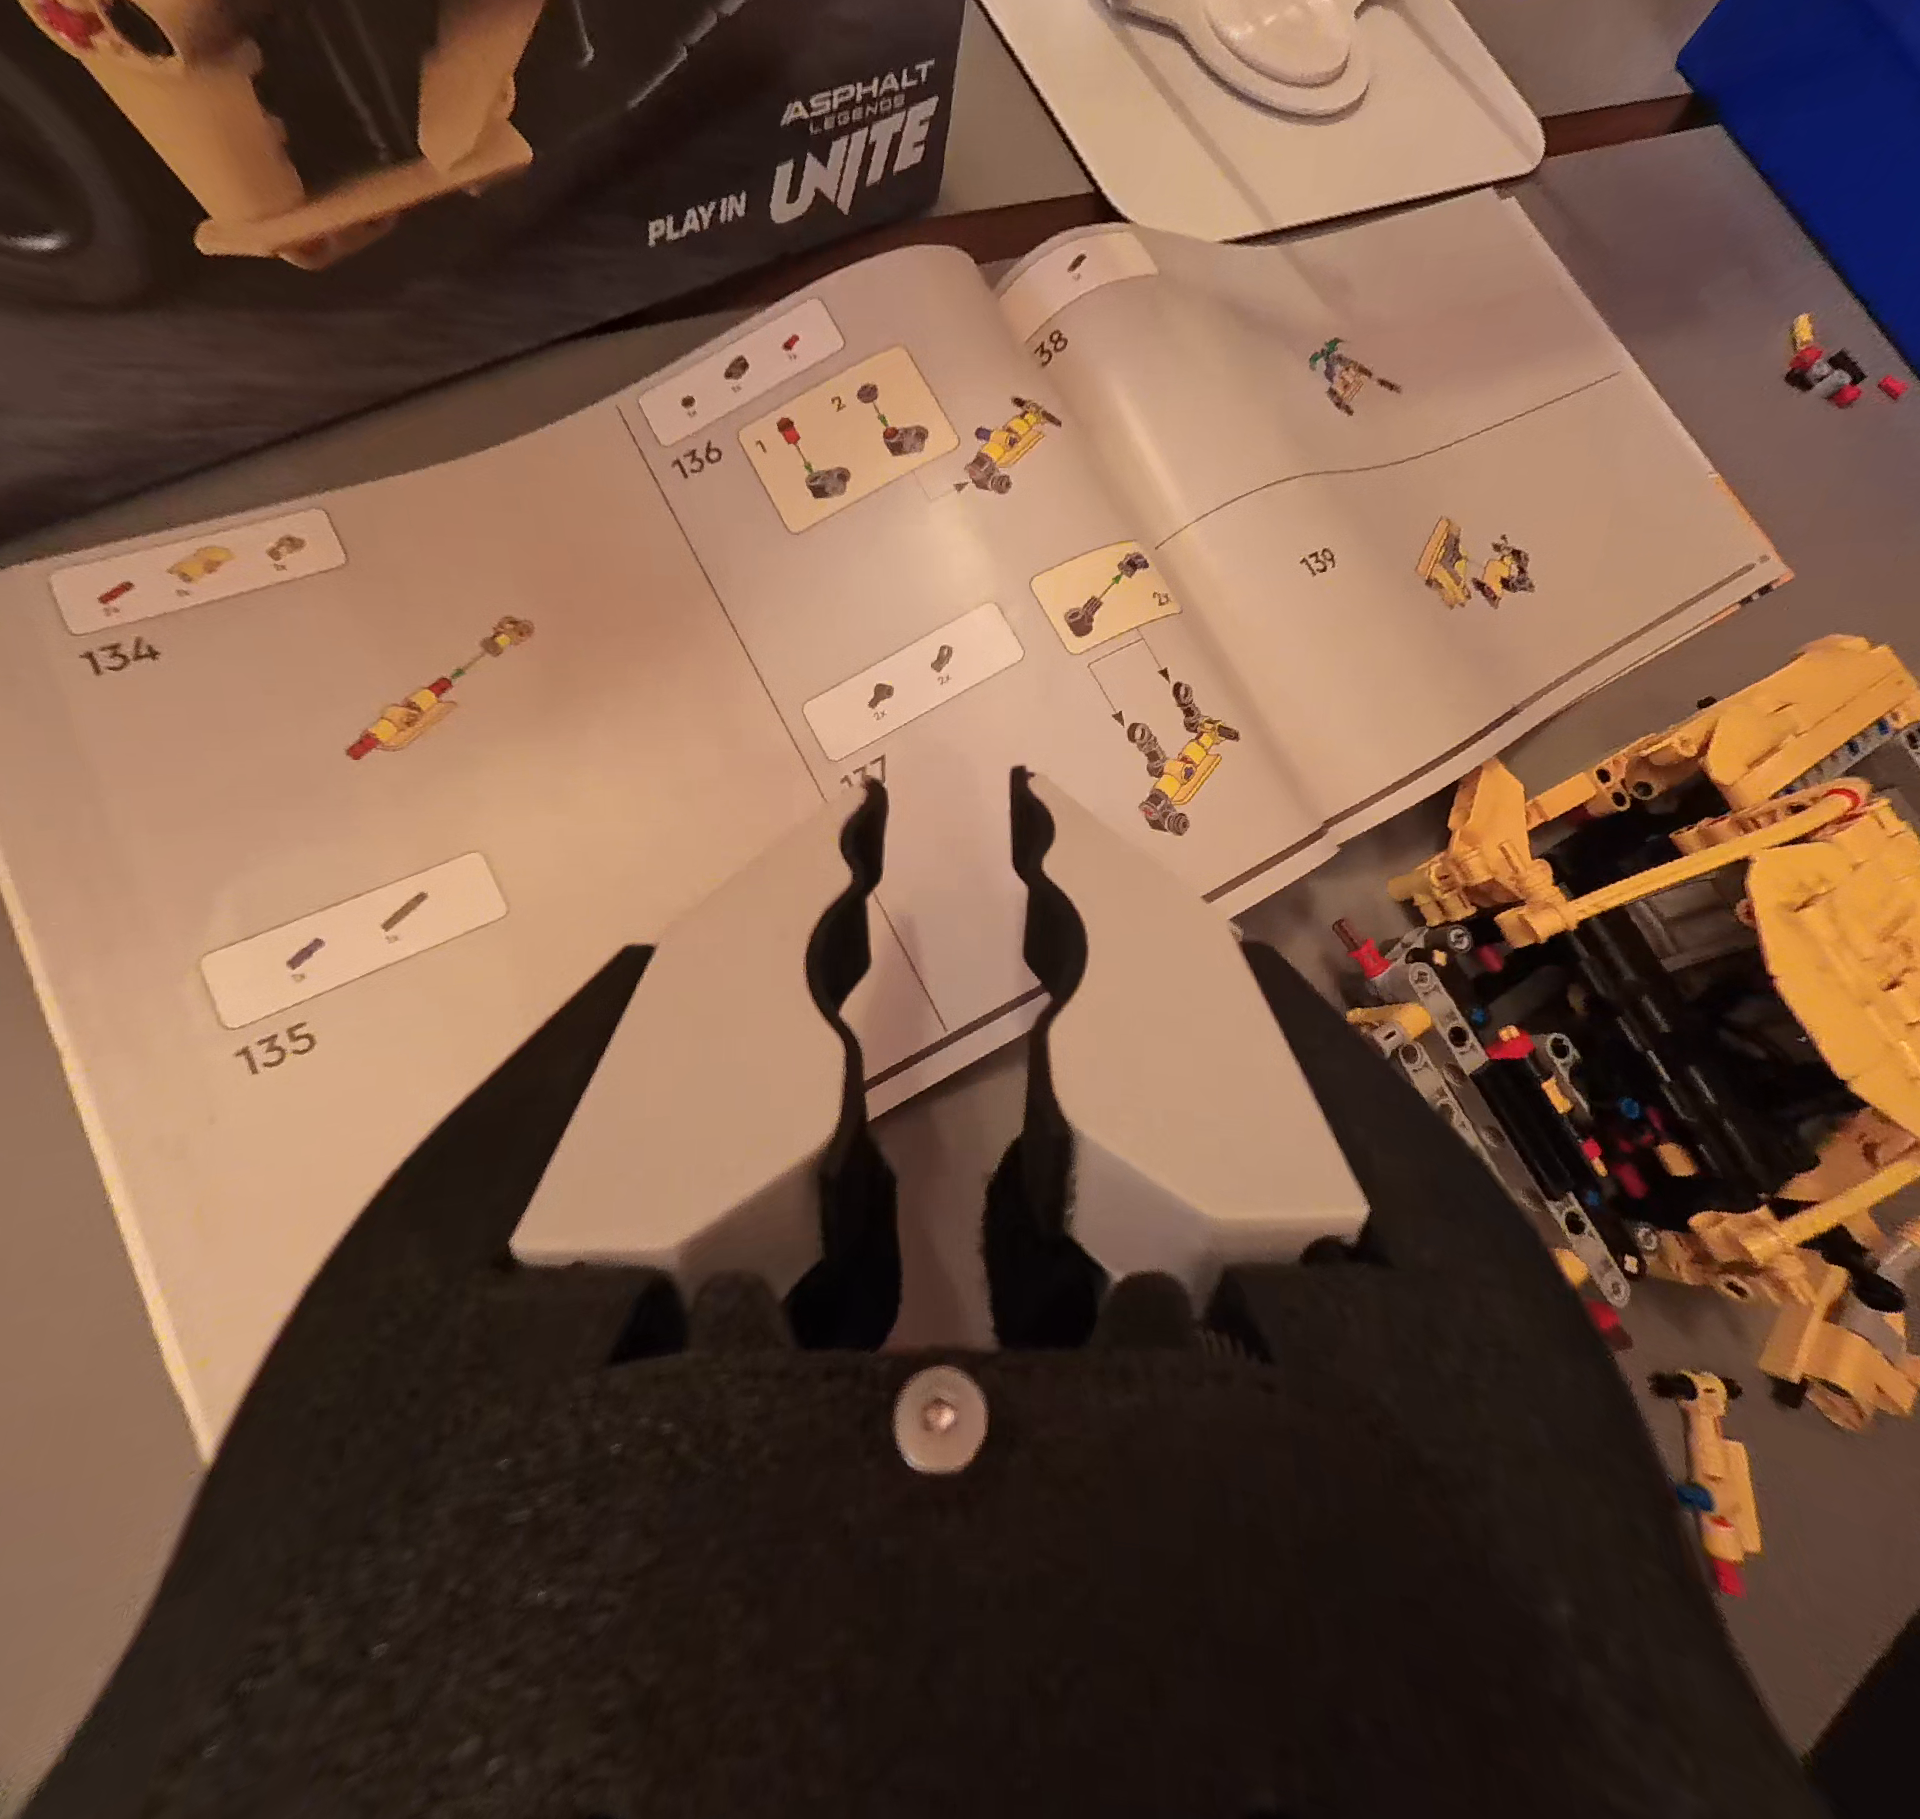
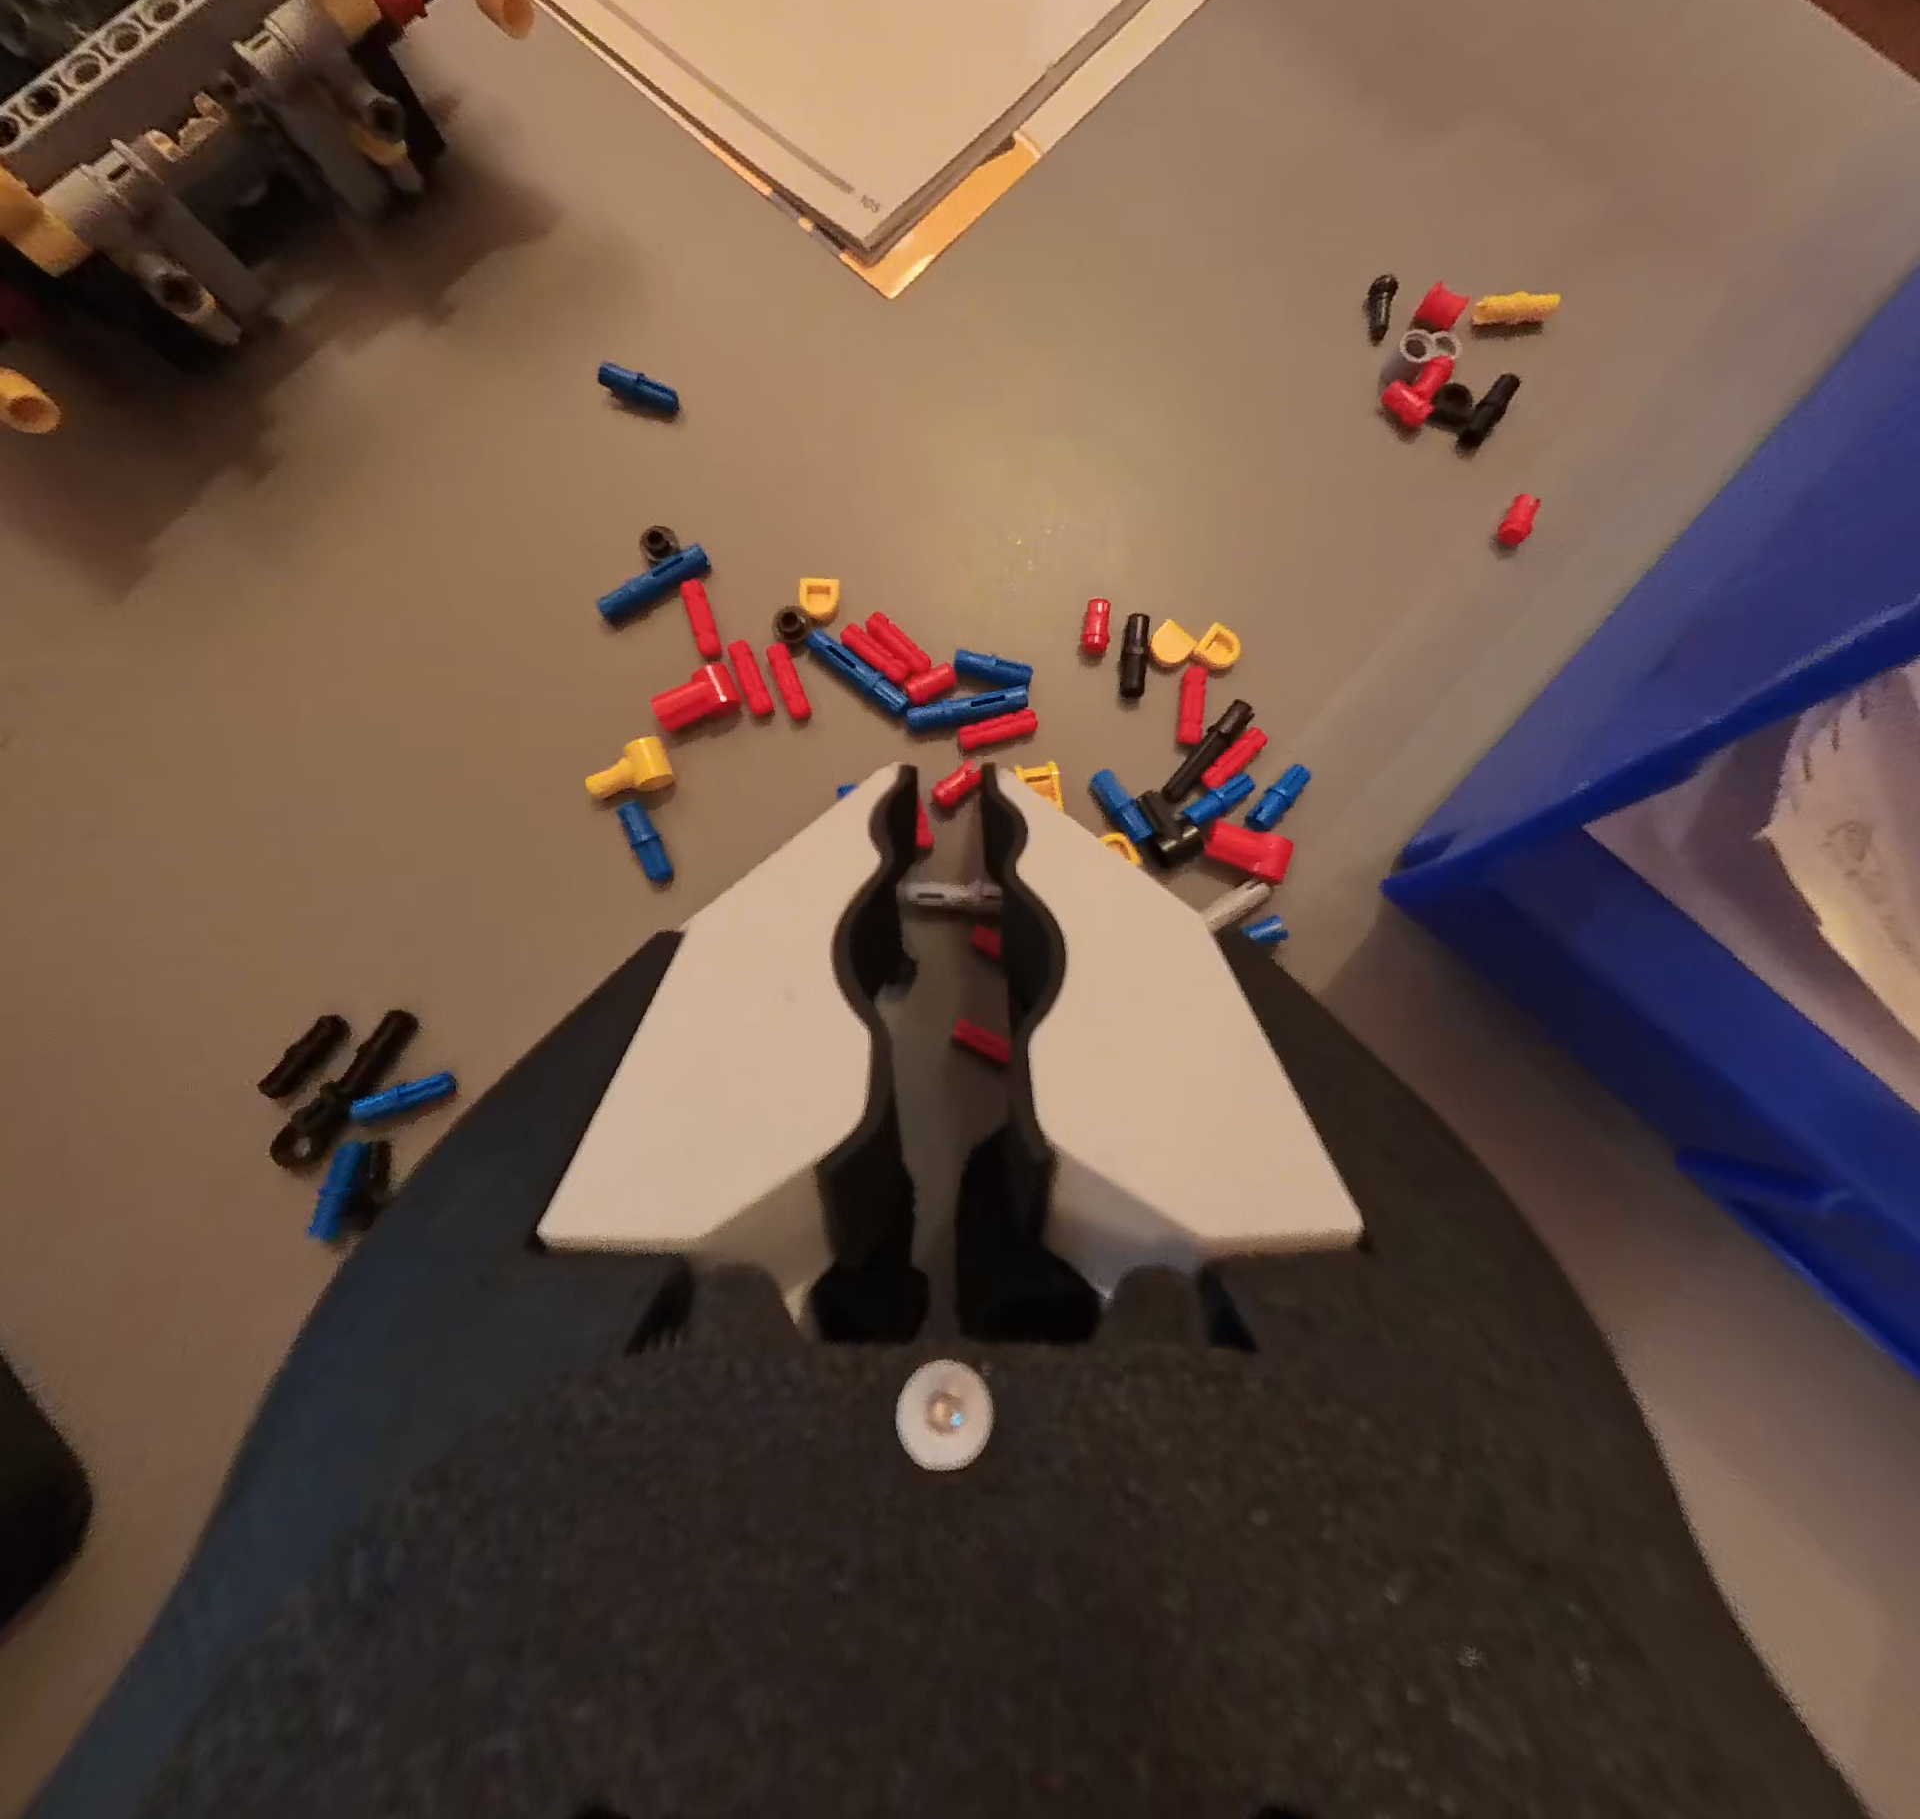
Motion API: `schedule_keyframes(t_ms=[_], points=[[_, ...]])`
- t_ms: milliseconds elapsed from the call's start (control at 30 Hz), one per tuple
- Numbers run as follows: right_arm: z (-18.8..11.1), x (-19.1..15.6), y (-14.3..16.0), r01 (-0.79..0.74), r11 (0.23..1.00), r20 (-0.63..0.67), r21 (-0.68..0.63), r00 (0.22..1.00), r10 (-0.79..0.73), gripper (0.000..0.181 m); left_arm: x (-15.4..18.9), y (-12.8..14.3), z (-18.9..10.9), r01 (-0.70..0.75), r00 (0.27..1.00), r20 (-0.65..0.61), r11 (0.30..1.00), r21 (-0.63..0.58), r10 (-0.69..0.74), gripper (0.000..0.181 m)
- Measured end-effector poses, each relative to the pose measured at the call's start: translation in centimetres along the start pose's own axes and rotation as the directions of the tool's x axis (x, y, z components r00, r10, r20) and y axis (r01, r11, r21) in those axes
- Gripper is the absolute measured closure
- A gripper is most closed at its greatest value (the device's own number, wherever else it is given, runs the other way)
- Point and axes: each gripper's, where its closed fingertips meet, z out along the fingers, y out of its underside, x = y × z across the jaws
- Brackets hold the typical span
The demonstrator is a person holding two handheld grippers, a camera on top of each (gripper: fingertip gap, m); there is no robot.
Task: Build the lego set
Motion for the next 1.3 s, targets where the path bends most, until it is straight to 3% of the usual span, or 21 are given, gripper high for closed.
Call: schedule_keyframes(t_ms=[467,533,633,700,833,967,1167,1233,1300], points=[[-0.4,-0.1,-0.5,0.040,0.999,-0.033,-0.011,0.999,-0.040,0.177,0.6,0.0,-0.1,-0.017,1.000,-0.015,1.000,0.012,0.017,0.158],[-1.4,-2.6,-2.1,0.057,0.998,0.036,0.031,0.998,-0.058,0.177,0.3,0.2,0.0,-0.024,1.000,0.002,1.000,0.008,0.024,0.158],[-2.2,-10.3,-4.4,0.116,0.986,0.258,0.118,0.956,-0.143,0.177,0.0,0.3,-0.1,-0.030,0.999,0.017,1.000,0.006,0.030,0.158],[-1.3,-15.7,-3.9,0.184,0.979,0.381,0.088,0.902,-0.204,0.177,0.0,0.4,-0.1,-0.036,0.999,0.017,0.999,0.006,0.036,0.158],[1.3,-20.5,-1.9,0.332,0.943,0.397,0.024,0.863,-0.314,0.177,0.2,0.5,-0.4,-0.049,0.999,0.012,0.999,0.007,0.049,0.158],[1.7,-20.2,-1.8,0.407,0.913,0.319,0.025,0.862,-0.393,0.177,0.7,0.5,-0.6,-0.048,0.999,-0.004,0.999,0.013,0.048,0.158],[1.1,-19.1,-2.0,0.364,0.930,0.317,0.045,0.878,-0.359,0.167,1.5,0.7,-0.5,-0.066,0.998,-0.017,0.998,0.008,0.067,0.158],[0.2,-16.3,-2.8,0.299,0.952,0.264,0.066,0.915,-0.306,0.167,1.6,0.5,-0.7,-0.072,0.997,-0.019,0.997,0.014,0.072,0.158],[-0.4,-11.4,-3.5,0.232,0.971,0.128,0.050,0.963,-0.237,0.167,1.7,0.3,-0.9,-0.074,0.997,-0.024,0.997,0.029,0.075,0.158]])
